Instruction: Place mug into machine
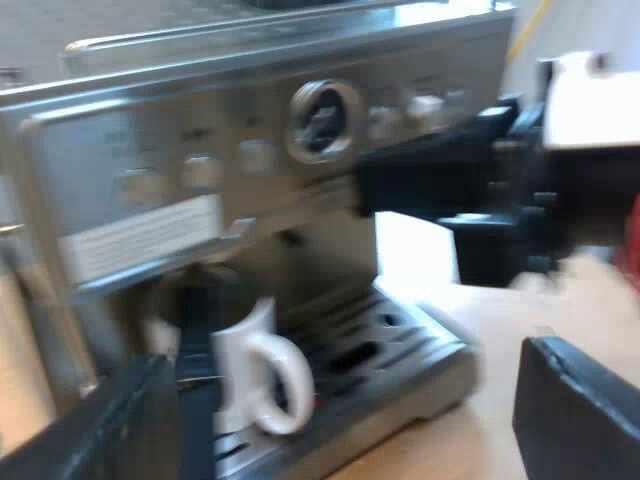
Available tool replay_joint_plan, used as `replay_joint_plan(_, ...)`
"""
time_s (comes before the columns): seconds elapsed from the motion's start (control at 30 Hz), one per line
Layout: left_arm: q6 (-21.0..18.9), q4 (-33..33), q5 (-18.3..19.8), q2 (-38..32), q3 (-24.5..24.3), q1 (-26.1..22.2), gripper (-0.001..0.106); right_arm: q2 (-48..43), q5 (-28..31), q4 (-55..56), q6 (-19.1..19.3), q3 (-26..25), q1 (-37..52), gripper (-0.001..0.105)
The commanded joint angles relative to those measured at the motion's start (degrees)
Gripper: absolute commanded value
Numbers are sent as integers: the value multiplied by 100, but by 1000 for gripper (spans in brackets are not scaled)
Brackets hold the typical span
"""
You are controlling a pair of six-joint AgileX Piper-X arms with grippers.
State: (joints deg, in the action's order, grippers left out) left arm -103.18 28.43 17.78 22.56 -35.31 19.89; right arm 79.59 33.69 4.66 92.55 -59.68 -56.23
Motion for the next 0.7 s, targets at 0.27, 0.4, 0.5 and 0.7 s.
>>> replay_joint_plan(0.27,180,-89,391,4,-14,79,70,597,-10,-361,227,-417,7,0)
replay_joint_plan(0.4,180,-75,391,4,-14,79,70,847,98,-361,248,-691,7,0)
replay_joint_plan(0.5,180,0,391,4,-14,79,70,1024,233,-361,248,-854,7,0)
replay_joint_plan(0.7,180,12,391,4,-14,161,70,1150,514,-403,268,-968,7,0)
